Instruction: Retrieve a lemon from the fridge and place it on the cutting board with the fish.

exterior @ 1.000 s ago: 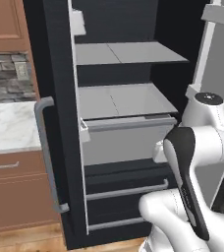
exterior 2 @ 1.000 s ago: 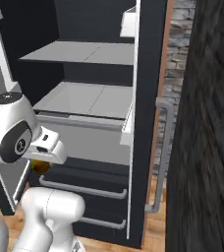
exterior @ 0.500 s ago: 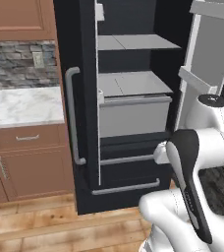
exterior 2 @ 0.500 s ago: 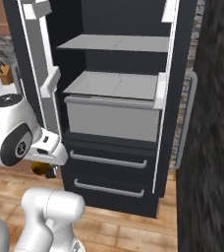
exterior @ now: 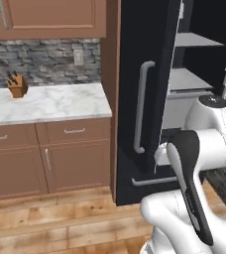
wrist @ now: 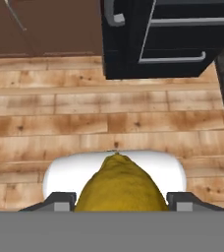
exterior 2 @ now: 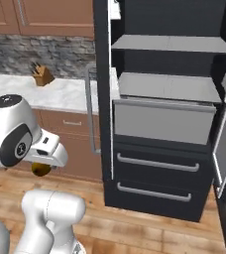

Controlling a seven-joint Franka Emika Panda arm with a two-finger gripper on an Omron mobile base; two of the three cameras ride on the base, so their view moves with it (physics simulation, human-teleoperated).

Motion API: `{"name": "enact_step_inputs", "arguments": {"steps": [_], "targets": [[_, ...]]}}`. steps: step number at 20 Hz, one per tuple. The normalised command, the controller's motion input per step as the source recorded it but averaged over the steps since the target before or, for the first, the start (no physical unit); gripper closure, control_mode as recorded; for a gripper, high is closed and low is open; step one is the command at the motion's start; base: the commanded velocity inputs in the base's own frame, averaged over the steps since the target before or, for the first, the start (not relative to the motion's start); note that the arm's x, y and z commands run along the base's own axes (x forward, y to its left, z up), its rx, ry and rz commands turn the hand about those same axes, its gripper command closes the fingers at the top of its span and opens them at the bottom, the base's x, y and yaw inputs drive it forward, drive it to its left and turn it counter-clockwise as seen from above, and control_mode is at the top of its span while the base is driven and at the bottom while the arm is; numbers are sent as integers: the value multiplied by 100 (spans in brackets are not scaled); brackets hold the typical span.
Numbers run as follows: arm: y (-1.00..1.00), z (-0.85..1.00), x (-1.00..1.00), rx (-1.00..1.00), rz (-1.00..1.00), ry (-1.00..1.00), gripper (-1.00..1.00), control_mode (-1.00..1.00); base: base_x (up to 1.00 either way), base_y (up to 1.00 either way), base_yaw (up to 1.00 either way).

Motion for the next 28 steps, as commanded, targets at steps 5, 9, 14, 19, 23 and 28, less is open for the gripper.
{"name": "enact_step_inputs", "arguments": {"steps": [5, 9, 14, 19, 23, 28], "targets": [[0, 0, 0, 0, 0, 0, 100, 100, 17, 100, 13], [0, 0, 0, 0, 0, 0, 100, 100, 40, 83, 32], [0, 0, 0, 0, 0, 0, 100, 100, 44, 100, 57], [0, 0, 0, 0, 0, 0, 100, 100, 47, 97, 55], [0, 0, 0, 0, 0, 0, 100, 100, 51, 78, 47], [0, 0, 0, 0, 0, 0, 100, 100, 94, 71, 8]]}}
